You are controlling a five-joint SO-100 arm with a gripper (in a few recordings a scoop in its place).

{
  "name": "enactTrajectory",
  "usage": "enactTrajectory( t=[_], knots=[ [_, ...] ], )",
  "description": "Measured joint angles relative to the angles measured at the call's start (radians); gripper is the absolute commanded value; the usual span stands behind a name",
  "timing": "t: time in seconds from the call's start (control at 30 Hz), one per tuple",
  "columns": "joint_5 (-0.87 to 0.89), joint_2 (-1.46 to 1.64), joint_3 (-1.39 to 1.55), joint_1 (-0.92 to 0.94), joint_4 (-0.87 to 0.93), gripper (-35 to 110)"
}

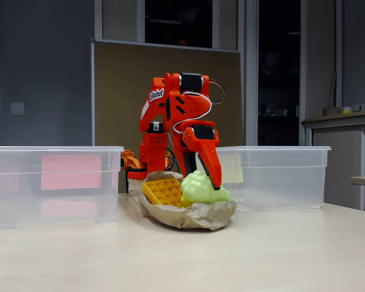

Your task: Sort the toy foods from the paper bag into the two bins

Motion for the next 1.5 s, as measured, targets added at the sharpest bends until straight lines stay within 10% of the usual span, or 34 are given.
enactTrajectory(
  t=[0.7, 1.0, 1.5],
  knots=[
    [0.095, 0.063, -0.052, 0.008, 0.052, 10],
    [0.176, 0.12, -0.382, -0.031, 0.339, 12],
    [0.304, 0.825, 0.368, 0.078, 0.305, 12]
  ],
)
